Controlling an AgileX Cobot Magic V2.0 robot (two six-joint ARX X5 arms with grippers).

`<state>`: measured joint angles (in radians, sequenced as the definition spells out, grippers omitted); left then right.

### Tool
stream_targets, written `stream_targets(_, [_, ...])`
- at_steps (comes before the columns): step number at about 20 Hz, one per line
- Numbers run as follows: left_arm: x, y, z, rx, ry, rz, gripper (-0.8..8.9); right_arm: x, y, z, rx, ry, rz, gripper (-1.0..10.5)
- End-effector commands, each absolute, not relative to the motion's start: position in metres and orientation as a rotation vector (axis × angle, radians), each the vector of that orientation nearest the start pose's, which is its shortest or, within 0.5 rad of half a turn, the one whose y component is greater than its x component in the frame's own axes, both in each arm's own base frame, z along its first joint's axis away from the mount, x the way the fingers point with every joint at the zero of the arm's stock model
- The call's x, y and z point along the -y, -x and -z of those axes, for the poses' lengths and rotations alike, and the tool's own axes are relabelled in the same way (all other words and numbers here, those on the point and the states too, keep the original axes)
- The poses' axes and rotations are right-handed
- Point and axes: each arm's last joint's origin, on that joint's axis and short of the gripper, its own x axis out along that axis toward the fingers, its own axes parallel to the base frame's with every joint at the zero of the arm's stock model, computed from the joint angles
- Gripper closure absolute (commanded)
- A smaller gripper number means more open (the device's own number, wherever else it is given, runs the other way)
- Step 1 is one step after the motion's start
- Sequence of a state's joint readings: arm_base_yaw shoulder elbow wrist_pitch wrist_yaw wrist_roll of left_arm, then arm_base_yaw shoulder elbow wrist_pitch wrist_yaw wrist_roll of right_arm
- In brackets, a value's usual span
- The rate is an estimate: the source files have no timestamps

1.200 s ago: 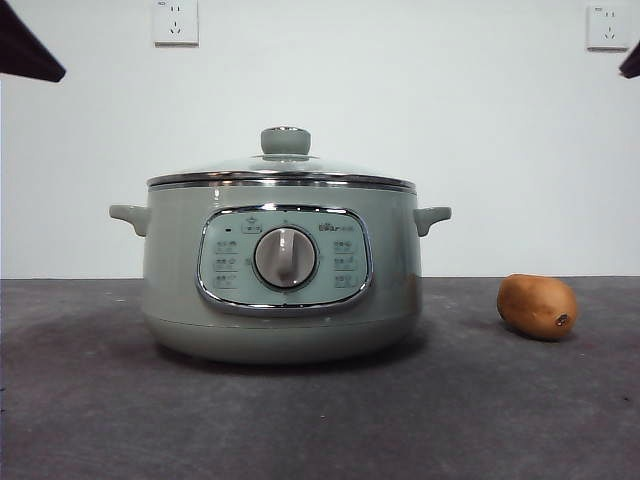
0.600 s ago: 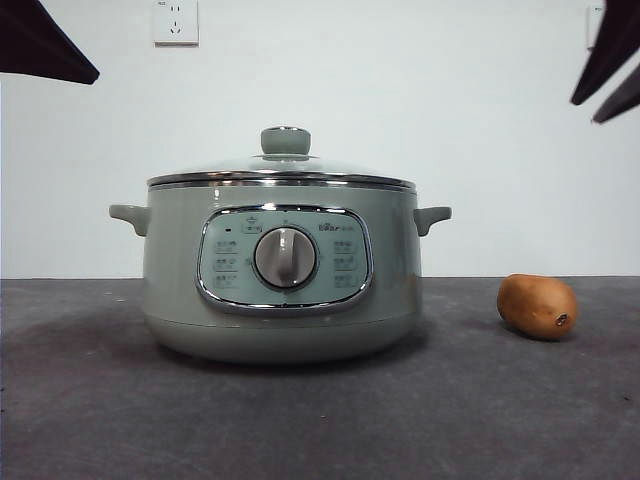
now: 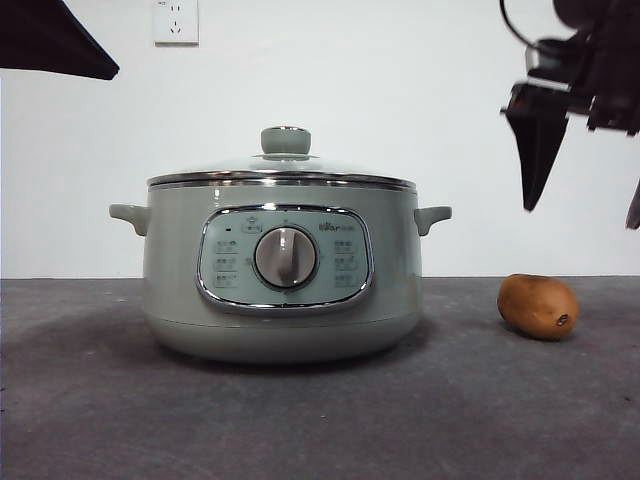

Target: Pick up the potato,open the lid,put the potato in the pot,close the lid

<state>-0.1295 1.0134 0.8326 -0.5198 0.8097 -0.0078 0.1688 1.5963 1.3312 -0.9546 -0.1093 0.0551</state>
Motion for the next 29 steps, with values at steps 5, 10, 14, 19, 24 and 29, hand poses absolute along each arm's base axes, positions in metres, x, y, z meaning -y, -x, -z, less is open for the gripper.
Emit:
stream_targets(5, [0.047, -0.195, -0.286, -0.691, 0.237, 0.904, 8.16, -0.062, -0.345, -0.232, -1.218, 0.003, -0.204, 1.9])
stream_targets(10, [0.046, -0.195, -0.284, -0.702, 0.214, 0.840, 8.16, -0.065, -0.365, -0.199, -1.230, 0.007, -0.205, 1.9])
stream_targets(14, [0.046, -0.195, -0.283, -0.718, 0.214, 0.829, 8.16, -0.067, -0.373, -0.180, -1.249, 0.026, -0.215, 3.7])
stream_targets(19, [0.046, -0.195, -0.282, -0.722, 0.191, 0.791, 8.16, -0.066, -0.376, -0.173, -1.252, 0.044, -0.204, 9.6])
stream_targets(24, [0.056, -0.195, -0.289, -0.701, 0.120, 0.791, 8.14, -0.065, -0.369, -0.197, -1.205, 0.042, -0.207, 9.6])
stream_targets(29, [0.074, -0.211, -0.314, -0.703, 0.087, 0.838, 8.13, -0.060, -0.338, -0.250, -1.158, 0.060, -0.223, 9.6])
